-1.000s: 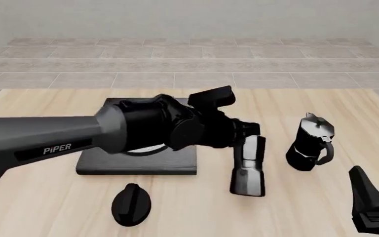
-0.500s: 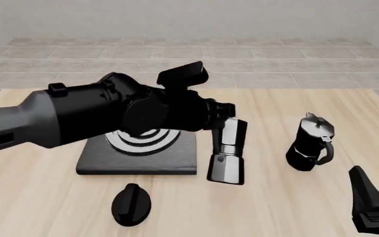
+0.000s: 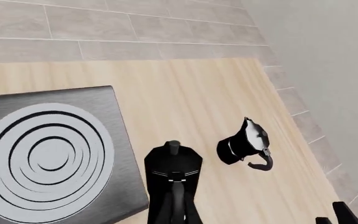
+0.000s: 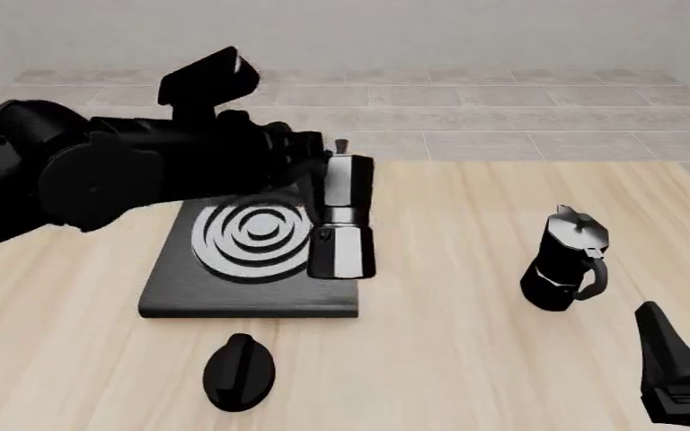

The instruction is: Put both moka pots on the stove.

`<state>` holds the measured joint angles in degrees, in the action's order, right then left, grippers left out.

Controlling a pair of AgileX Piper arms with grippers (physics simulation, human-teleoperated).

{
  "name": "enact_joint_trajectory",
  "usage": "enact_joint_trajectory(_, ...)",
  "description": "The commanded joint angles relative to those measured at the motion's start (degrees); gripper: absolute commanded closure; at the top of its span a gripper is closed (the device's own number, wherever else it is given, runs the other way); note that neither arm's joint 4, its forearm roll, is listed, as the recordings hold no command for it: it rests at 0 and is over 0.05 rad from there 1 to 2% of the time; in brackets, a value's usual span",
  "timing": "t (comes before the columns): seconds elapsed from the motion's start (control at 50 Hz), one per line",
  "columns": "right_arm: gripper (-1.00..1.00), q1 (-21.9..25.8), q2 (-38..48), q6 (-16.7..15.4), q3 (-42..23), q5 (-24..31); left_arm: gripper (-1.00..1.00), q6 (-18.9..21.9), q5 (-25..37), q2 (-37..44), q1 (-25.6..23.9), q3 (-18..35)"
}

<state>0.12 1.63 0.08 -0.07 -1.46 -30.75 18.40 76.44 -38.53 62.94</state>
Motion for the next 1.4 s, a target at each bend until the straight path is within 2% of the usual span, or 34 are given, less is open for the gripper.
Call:
enact_joint_trajectory(0.02, -1.00, -0.1, 0.0, 0.0, 0.1, 0.0, 1.00, 4.6, -2.9, -7.7, 4.6, -2.2)
enact_joint_trajectory(0.04, -1.00, -0.1, 0.0, 0.0, 0.1, 0.0, 1.00, 3.6, -3.6, -8.2, 5.2, -3.1)
enact_joint_trajectory(0.2, -1.00, -0.1, 0.0, 0.0, 0.1, 0.0, 1.00, 7.2, -5.9, -9.8, 8.5, -4.9)
enact_joint_trajectory(0.46, -1.00, -0.1, 0.0, 0.0, 0.1, -0.1, 1.00, 9.3, -10.9, -10.6, 13.4, -7.2)
enact_joint_trajectory(0.66, -1.00, -0.1, 0.0, 0.0, 0.1, 0.0, 1.00, 11.0, -13.0, -8.1, 16.1, -7.1)
enact_joint_trajectory(0.7, -1.00, -0.1, 0.0, 0.0, 0.1, -0.1, 1.00, 12.6, -13.5, -7.9, 17.2, -6.8)
enact_joint_trajectory(0.76, -1.00, -0.1, 0.0, 0.0, 0.1, 0.0, 1.00, 11.5, -14.7, -7.3, 17.3, -7.6)
enact_joint_trajectory(0.82, -1.00, -0.1, 0.0, 0.0, 0.1, -0.1, 1.00, 13.4, -16.3, -6.9, 18.3, -8.0)
enact_joint_trajectory(1.28, -1.00, -0.1, 0.0, 0.0, 0.1, -0.1, 1.00, 16.0, -24.2, -1.0, 24.1, -8.9)
enact_joint_trajectory(1.4, -1.00, -0.1, 0.0, 0.0, 0.1, -0.1, 1.00, 17.8, -26.4, 0.4, 25.3, -9.0)
